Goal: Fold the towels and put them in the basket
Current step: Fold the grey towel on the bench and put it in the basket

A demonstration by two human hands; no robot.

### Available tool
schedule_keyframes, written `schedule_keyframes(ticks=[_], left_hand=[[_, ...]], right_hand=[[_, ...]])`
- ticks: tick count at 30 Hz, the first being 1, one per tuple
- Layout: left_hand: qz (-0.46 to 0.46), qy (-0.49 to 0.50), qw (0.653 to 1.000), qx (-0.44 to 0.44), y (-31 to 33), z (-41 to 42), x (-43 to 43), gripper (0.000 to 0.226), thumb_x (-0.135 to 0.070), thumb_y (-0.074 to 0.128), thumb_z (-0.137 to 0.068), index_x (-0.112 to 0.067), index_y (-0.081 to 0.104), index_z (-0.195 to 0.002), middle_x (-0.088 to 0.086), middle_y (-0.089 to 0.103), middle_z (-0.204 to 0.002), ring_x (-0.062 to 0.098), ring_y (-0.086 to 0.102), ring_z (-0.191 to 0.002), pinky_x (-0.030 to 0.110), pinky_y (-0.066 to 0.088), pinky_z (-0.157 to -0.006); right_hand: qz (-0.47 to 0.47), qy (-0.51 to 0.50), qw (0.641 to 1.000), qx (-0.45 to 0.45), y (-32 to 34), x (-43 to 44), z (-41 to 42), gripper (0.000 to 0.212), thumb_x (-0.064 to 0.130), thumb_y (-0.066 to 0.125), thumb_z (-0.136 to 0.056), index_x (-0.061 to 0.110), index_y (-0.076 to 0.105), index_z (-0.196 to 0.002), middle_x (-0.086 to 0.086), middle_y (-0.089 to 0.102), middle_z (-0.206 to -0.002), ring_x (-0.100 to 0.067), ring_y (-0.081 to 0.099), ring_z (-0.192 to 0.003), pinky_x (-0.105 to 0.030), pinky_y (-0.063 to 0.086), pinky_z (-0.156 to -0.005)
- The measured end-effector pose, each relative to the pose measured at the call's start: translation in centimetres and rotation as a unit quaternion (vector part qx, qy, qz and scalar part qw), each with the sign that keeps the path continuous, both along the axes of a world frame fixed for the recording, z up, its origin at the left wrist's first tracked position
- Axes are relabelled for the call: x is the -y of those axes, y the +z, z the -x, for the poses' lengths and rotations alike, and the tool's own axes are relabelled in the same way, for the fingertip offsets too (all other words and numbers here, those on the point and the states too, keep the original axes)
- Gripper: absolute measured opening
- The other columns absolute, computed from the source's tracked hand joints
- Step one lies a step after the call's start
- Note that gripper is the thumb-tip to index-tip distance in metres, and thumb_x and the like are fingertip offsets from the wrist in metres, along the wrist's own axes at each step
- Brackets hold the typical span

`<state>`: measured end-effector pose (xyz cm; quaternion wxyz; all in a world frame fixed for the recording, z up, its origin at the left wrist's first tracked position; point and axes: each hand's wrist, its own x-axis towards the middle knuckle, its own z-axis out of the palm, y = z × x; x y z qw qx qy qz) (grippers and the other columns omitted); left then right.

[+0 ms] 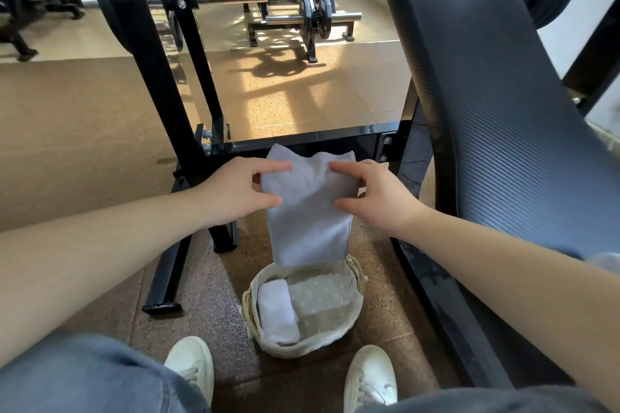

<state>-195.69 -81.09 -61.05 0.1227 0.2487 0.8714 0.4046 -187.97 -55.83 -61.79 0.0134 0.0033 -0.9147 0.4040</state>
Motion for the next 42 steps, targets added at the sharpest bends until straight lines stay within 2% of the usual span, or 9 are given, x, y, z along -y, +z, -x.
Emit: schedule_keyframes(ticks=[4,6,9,13,18,28,32,37,42], left_hand=[[0.052,0.009,0.998,-0.045,-0.3,0.2,-0.4,0.061,-0.019,0.081,-0.083,-0.044,0.060,-0.135,-0.013,0.066,-0.101,-0.002,0.062,-0.074,0.013,0.044,-0.065],[0.064,0.014,0.996,-0.059,-0.5,0.3,-0.4,0.054,-0.021,0.078,-0.086,-0.046,0.062,-0.132,-0.016,0.065,-0.084,-0.002,0.059,-0.063,0.010,0.042,-0.057],[0.081,0.012,0.994,-0.076,-0.8,0.2,-0.4,0.050,-0.025,0.076,-0.089,-0.046,0.062,-0.132,-0.020,0.063,-0.090,-0.003,0.059,-0.062,0.007,0.040,-0.056],[0.095,0.012,0.991,-0.092,-1.0,0.2,-0.5,0.047,-0.024,0.075,-0.089,-0.039,0.065,-0.132,-0.015,0.065,-0.116,-0.010,0.053,-0.084,0.007,0.036,-0.071],[0.090,0.040,0.988,-0.117,-1.0,0.1,-0.7,0.034,-0.024,0.080,-0.084,-0.033,0.075,-0.116,-0.013,0.072,-0.107,-0.006,0.057,-0.088,0.010,0.039,-0.074],[0.084,0.057,0.984,-0.145,-0.8,-0.1,-0.6,0.018,-0.040,0.082,-0.081,-0.035,0.075,-0.097,-0.025,0.063,-0.085,-0.002,0.060,-0.084,0.016,0.040,-0.067],[0.106,0.021,0.988,-0.111,-0.8,0.2,-0.2,0.012,-0.046,0.074,-0.087,-0.039,0.067,-0.093,-0.019,0.055,-0.104,0.001,0.054,-0.096,0.020,0.038,-0.074],[0.001,0.034,0.999,0.006,-0.9,0.4,0.5,0.008,-0.039,0.069,-0.093,-0.037,0.070,-0.101,-0.019,0.069,-0.104,0.001,0.062,-0.101,0.031,0.050,-0.090],[-0.060,0.069,0.995,0.046,-1.1,0.6,0.8,0.008,-0.036,0.068,-0.095,-0.034,0.071,-0.102,-0.016,0.075,-0.095,0.003,0.070,-0.088,0.028,0.058,-0.080]], right_hand=[[-0.050,-0.006,0.998,-0.026,-0.1,0.2,-0.2,0.062,0.013,0.070,-0.090,0.030,0.051,-0.147,0.003,0.048,-0.119,-0.004,0.052,-0.091,-0.007,0.040,-0.076],[-0.070,-0.014,0.997,-0.035,0.0,0.0,-0.2,0.059,0.011,0.066,-0.092,0.029,0.053,-0.146,0.006,0.049,-0.113,0.001,0.050,-0.086,-0.001,0.038,-0.068],[-0.103,-0.025,0.993,-0.044,0.1,-0.2,-0.2,0.052,0.012,0.063,-0.094,0.030,0.057,-0.143,0.006,0.054,-0.111,-0.006,0.054,-0.092,-0.001,0.035,-0.067],[-0.107,-0.021,0.994,-0.026,-0.1,0.0,-0.2,0.047,0.011,0.061,-0.096,0.026,0.060,-0.141,-0.002,0.063,-0.134,-0.020,0.058,-0.120,-0.012,0.038,-0.092],[-0.091,-0.023,0.996,-0.005,-0.1,0.1,-0.3,0.038,0.010,0.059,-0.096,0.029,0.069,-0.127,0.011,0.070,-0.100,0.003,0.056,-0.081,-0.005,0.039,-0.066],[-0.076,-0.026,0.996,0.026,0.2,0.1,-0.1,0.030,0.014,0.053,-0.094,0.030,0.069,-0.115,0.010,0.068,-0.090,-0.006,0.063,-0.078,-0.016,0.046,-0.057],[0.013,-0.029,0.998,0.050,0.4,-0.6,-0.1,0.021,0.010,0.055,-0.091,0.021,0.068,-0.102,-0.003,0.068,-0.096,-0.023,0.066,-0.093,-0.037,0.055,-0.073],[0.187,-0.044,0.977,0.089,0.2,-1.3,0.0,0.022,0.014,0.060,-0.098,0.017,0.066,-0.119,-0.004,0.071,-0.114,-0.020,0.067,-0.108,-0.037,0.055,-0.093],[0.269,-0.052,0.956,0.108,0.1,-1.0,0.2,0.023,0.025,0.062,-0.101,0.024,0.061,-0.123,-0.008,0.070,-0.116,-0.021,0.070,-0.106,-0.041,0.060,-0.091]])
